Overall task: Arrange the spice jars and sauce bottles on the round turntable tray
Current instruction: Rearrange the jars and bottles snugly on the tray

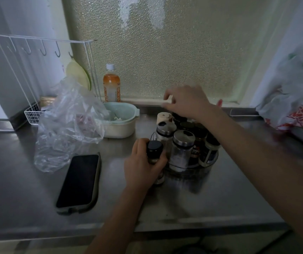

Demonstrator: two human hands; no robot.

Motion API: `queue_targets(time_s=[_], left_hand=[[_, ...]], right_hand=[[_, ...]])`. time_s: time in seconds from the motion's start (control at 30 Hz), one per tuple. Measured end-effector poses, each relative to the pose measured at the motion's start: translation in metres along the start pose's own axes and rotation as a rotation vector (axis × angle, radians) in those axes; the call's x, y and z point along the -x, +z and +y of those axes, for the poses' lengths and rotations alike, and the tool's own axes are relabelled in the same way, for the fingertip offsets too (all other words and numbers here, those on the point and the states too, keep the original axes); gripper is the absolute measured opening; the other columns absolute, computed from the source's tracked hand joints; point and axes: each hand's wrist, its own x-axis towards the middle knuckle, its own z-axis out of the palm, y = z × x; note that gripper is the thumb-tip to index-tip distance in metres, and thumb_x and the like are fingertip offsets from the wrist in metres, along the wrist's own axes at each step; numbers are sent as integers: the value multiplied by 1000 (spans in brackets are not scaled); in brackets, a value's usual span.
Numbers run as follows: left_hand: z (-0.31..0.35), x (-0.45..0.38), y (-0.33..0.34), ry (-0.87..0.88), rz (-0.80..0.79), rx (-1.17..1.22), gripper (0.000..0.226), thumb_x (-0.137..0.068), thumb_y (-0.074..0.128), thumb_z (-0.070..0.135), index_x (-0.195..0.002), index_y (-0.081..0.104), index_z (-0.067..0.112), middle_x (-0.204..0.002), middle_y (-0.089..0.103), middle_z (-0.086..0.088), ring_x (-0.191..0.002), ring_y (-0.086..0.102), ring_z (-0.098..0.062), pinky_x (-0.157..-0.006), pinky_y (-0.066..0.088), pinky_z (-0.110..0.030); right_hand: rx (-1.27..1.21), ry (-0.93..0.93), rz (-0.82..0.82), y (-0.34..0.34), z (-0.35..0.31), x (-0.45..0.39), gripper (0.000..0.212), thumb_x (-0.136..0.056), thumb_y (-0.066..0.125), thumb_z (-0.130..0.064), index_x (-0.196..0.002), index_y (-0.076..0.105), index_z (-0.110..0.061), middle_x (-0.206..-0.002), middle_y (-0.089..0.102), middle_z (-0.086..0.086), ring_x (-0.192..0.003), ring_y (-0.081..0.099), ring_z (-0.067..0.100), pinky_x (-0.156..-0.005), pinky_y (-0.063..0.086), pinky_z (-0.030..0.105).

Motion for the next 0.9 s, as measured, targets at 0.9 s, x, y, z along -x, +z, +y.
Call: queue_targets(time_s=[0.9], left_hand=[[3, 3, -1, 58, 9, 25, 36, -72, 52, 53, -90, 38, 26, -86, 59, -2, -64, 59, -22, -47, 41, -27]], right_hand=[[114, 213, -372, 10, 40, -15, 68, -80, 50, -68, -136, 39, -32, -139, 50, 5, -130, 41, 32, -109, 6, 65]])
